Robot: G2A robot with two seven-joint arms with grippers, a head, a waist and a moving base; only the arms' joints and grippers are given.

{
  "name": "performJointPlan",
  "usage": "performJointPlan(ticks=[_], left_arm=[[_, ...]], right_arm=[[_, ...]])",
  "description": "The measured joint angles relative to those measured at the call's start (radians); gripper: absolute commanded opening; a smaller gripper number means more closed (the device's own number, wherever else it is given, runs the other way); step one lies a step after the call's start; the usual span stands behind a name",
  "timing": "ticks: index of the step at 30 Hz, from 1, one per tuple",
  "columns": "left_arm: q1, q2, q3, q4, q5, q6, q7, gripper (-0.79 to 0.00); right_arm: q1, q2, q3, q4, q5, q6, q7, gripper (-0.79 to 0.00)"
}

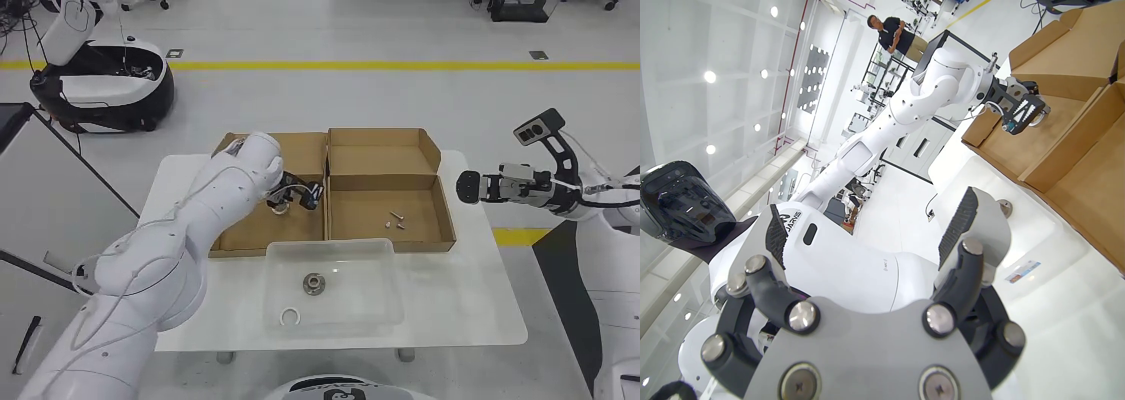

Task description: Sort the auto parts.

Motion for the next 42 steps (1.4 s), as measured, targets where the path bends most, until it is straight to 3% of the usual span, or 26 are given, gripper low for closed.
performJointPlan(ticks=[11,19,20,21,22,23,42], left_arm=[[-0.01,-0.073,0.0,0.129,0.192,0.0,0.259,-0.785],[-0.011,-0.074,0.0,0.132,0.195,0.0,0.266,-0.785],[-0.011,-0.074,0.0,0.132,0.195,0.0,0.266,-0.557],[-0.011,-0.074,0.0,0.132,0.195,0.0,0.266,-0.449],[-0.011,-0.074,0.0,0.132,0.195,0.0,0.266,-0.108],[-0.01,-0.074,0.0,0.132,0.194,0.001,0.265,0.0],[-0.021,-0.034,-0.041,0.042,0.12,0.043,0.169,0.0]], right_arm=[[0.0,0.0,0.0,0.0,0.0,0.0,0.0,0.0],[0.0,0.0,0.0,0.0,0.0,0.0,0.0,0.0],[0.0,0.0,0.0,0.0,0.0,0.0,0.0,0.0],[0.0,0.0,0.0,0.0,0.0,0.0,0.0,0.0],[0.0,0.0,0.0,0.0,0.0,0.0,0.0,0.0],[0.0,0.0,0.0,0.0,0.0,0.0,0.0,0.0],[0.0,0.0,0.0,0.0,0.0,0.0,0.0,0.0]])
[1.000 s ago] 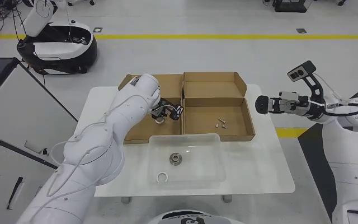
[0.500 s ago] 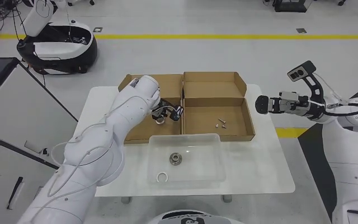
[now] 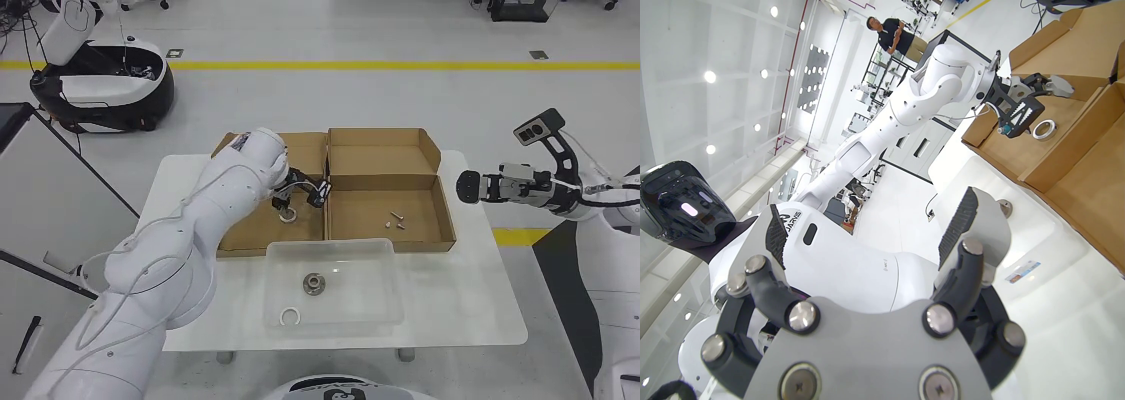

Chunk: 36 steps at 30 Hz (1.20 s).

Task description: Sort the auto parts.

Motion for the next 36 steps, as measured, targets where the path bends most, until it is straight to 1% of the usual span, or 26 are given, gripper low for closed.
performJointPlan(ticks=[4,7,10,13,16,19,20,22,23,25,26,28,29,31,32,34,35,36], left_arm=[[-0.019,0.019,-0.015,-0.021,-0.016,-0.003,-0.003,0.0],[-0.034,0.04,-0.029,-0.043,-0.03,-0.003,0.007,0.0],[-0.047,0.069,-0.044,-0.078,-0.039,-0.003,0.028,0.0],[-0.059,0.107,-0.057,-0.136,-0.035,-0.024,0.043,0.0],[-0.062,0.154,-0.077,-0.219,-0.038,-0.044,0.043,0.0],[-0.05,0.212,-0.095,-0.32,-0.051,-0.044,0.033,0.0],[-0.042,0.238,-0.102,-0.366,-0.063,-0.043,0.028,0.0],[-0.028,0.28,-0.111,-0.444,-0.081,-0.043,0.013,0.0],[-0.015,0.311,-0.119,-0.503,-0.1,-0.043,0.001,0.0],[0.005,0.361,-0.135,-0.6,-0.132,-0.043,-0.03,0.0],[0.022,0.396,-0.15,-0.669,-0.16,-0.043,-0.057,0.0],[0.052,0.451,-0.175,-0.778,-0.209,-0.043,-0.109,0.0],[0.074,0.488,-0.193,-0.855,-0.243,-0.043,-0.152,0.0],[0.112,0.544,-0.221,-0.972,-0.305,-0.043,-0.224,0.0],[0.137,0.58,-0.237,-1.05,-0.349,-0.043,-0.278,0.0],[0.172,0.631,-0.259,-1.162,-0.421,-0.043,-0.361,0.0],[0.193,0.664,-0.27,-1.232,-0.471,-0.043,-0.419,0.0],[0.206,0.687,-0.277,-1.283,-0.51,-0.043,-0.461,0.0]], right_arm=[[0.0,0.0,0.0,0.0,0.0,0.0,0.0,0.0],[0.0,0.0,0.0,0.0,0.0,0.0,0.0,0.0],[0.0,0.0,0.0,0.0,0.0,0.0,0.0,0.0],[0.0,0.0,0.0,0.0,0.0,0.0,0.0,0.0],[0.0,0.0,0.0,0.0,0.0,0.0,0.0,0.0],[0.0,0.0,0.0,0.0,0.0,0.0,0.0,0.0],[0.0,0.0,0.0,0.0,0.0,0.0,0.0,0.0],[0.0,0.0,0.0,0.0,0.0,0.0,0.0,0.0],[0.0,0.0,0.0,0.0,0.0,0.0,0.0,0.0],[0.0,0.0,0.0,0.0,0.0,0.0,0.0,0.0],[0.0,0.0,0.0,0.0,0.0,0.0,0.0,0.0],[0.0,0.0,0.0,0.0,0.0,0.0,0.0,0.0],[0.0,0.0,0.0,0.0,0.0,0.0,0.0,0.0],[0.0,0.0,0.0,0.0,0.0,0.0,0.0,0.0],[0.0,0.0,0.0,0.0,0.0,0.0,0.0,0.0],[0.0,0.0,0.0,0.0,0.0,0.0,0.0,0.0],[0.0,0.0,0.0,0.0,0.0,0.0,0.0,0.0],[0.0,0.0,0.0,0.0,0.0,0.0,0.0,0.0]])
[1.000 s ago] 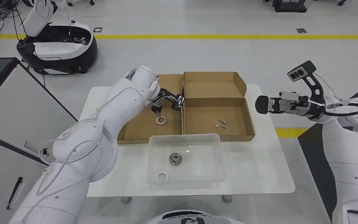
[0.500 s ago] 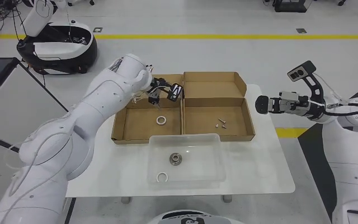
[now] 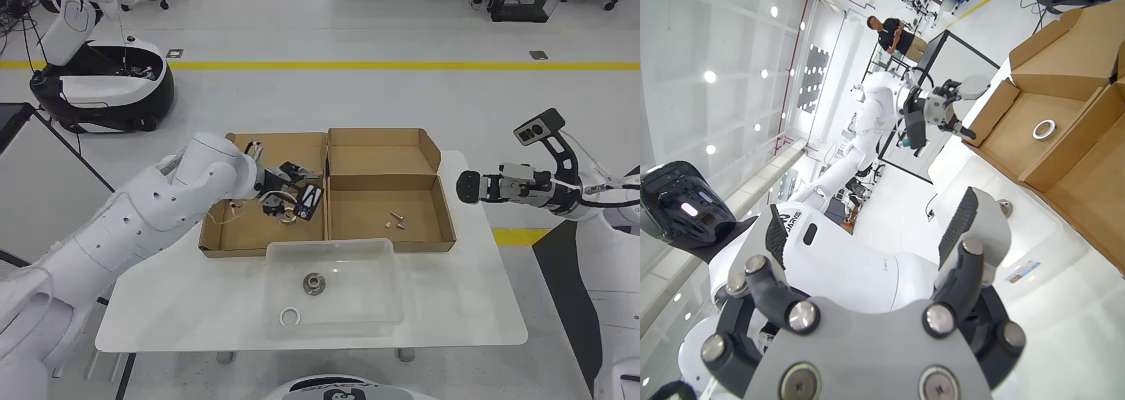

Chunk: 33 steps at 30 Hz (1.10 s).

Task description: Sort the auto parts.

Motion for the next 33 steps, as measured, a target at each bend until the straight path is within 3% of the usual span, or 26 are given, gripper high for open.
performJointPlan(ticks=[5,8,14,18,33], left_arm=[[0.037,0.107,-0.016,-0.23,-0.217,0.0,-0.213,0.0],[0.037,0.154,-0.005,-0.326,-0.331,0.0,-0.319,0.0],[0.017,0.213,0.027,-0.441,-0.537,0.0,-0.468,0.0],[0.004,0.231,0.031,-0.469,-0.628,0.0,-0.516,0.0],[0.012,0.228,0.045,-0.489,-0.627,0.0,-0.541,0.0]], right_arm=[[0.0,0.0,0.0,0.0,0.0,0.0,0.0,0.0],[0.0,0.0,0.0,0.0,0.0,0.0,0.0,0.0],[0.0,0.0,0.0,0.0,0.0,0.0,0.0,0.0],[0.0,0.0,0.0,0.0,0.0,0.0,0.0,0.0],[0.0,0.0,0.0,0.0,0.0,0.0,0.0,0.0]])
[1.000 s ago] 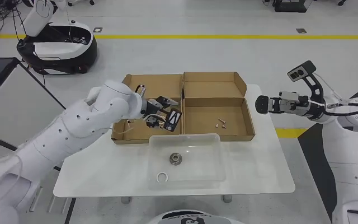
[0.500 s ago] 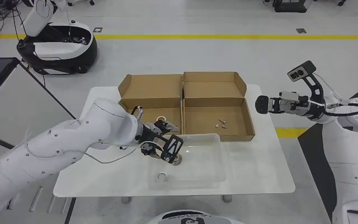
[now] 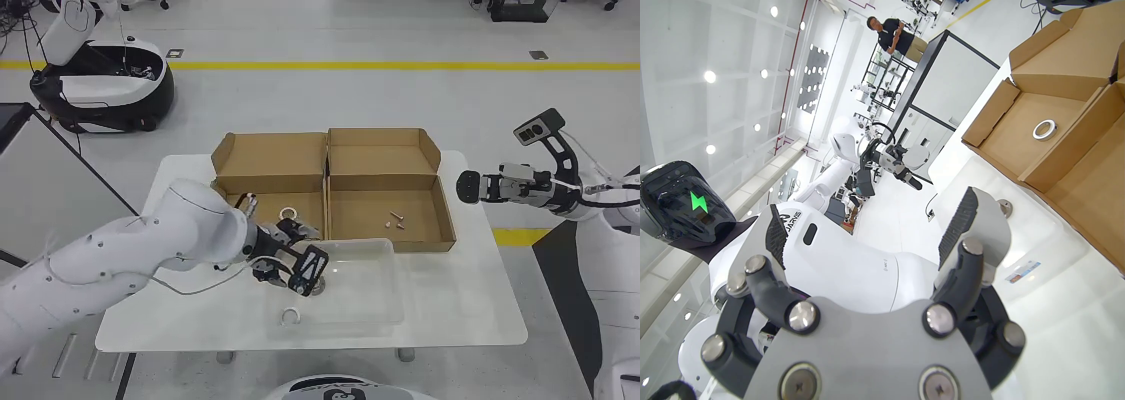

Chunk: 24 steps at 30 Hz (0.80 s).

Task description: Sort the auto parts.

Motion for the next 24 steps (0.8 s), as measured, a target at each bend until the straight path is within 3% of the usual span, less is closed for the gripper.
performJointPlan(ticks=[7,14,18,24], left_arm=[[-0.081,-0.035,0.078,0.006,-0.226,0.004,-0.205,0.0],[-0.257,-0.134,0.288,0.069,-0.424,0.122,-0.332,0.0],[-0.226,-0.189,0.273,0.094,-0.431,0.172,-0.382,0.0],[-0.226,-0.19,0.273,0.095,-0.428,0.171,-0.381,0.0]], right_arm=[[0.0,0.0,0.0,0.0,0.0,0.0,0.0,0.0],[0.0,0.0,0.0,0.0,0.0,0.0,0.0,0.0],[0.0,0.0,0.0,0.0,0.0,0.0,0.0,0.0],[0.0,0.0,0.0,0.0,0.0,0.0,0.0,0.0]])
